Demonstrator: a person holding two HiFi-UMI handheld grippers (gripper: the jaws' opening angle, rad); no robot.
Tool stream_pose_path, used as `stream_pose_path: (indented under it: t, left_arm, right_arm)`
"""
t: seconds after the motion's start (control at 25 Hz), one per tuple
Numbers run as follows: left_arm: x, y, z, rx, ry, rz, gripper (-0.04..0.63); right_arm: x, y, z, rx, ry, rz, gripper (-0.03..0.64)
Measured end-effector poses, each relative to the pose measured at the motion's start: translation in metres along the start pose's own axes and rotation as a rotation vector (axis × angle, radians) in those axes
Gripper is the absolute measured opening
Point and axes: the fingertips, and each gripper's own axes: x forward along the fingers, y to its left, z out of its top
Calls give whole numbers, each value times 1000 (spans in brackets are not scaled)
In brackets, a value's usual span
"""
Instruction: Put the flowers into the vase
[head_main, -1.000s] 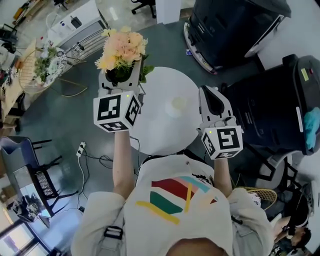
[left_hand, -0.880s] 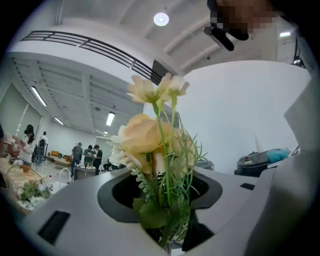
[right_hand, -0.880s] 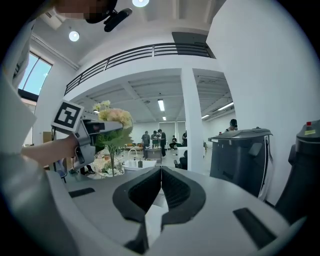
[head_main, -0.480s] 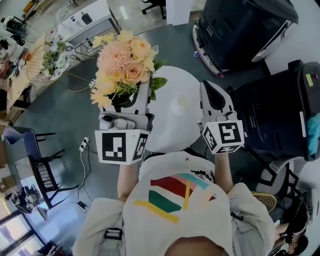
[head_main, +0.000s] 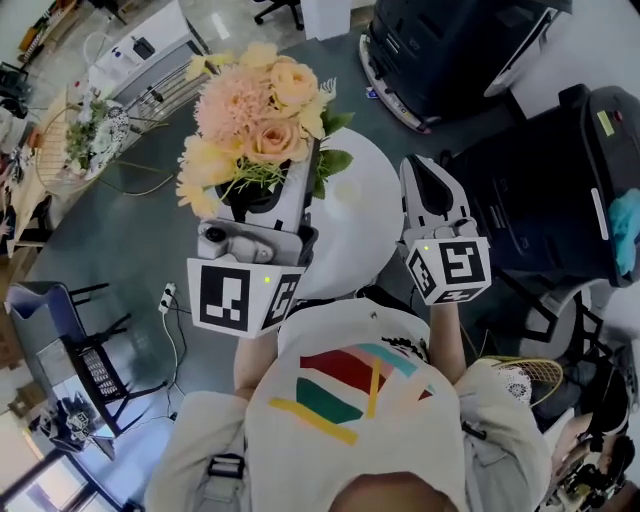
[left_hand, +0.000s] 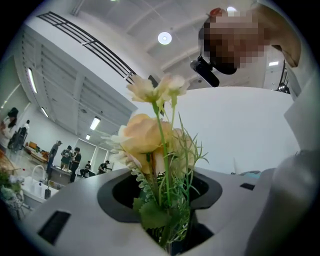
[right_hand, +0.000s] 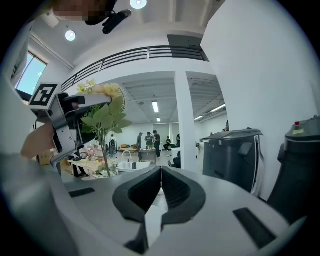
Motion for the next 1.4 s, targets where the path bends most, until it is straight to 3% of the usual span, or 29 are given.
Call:
stream_pose_path:
  t: [0.2,0.48,0.76,1.0,1.08,1.24,1.4]
  left_arm:
    - [31,-40,-46,-41,70,-94,235]
    - [34,-69,-141,-19,151,-211,235]
    - [8,-74,-223,27,311,-279,235]
    - [0,-74,-247,19,319,-263,238]
    - [-3,-77,-254,10,337,-285,278]
    - [-8,-79,-257,4,360,-309,448]
    - [-15,-77,-253,29,375,-313,507]
  right_arm:
    - [-32,-47,-22,36,50,-115,11]
    - [-63,-72,-64,70,146,-203,12]
    - [-73,-71,-96,87,230,-238,12]
    - [-78,-65,-116,79,286,-230,11]
    - [-78,-62,-120,77,299,-225,11]
    - [-73,-55,-119,71,297,-210,12]
    - [-66,-45,-111,57,279,-185,11]
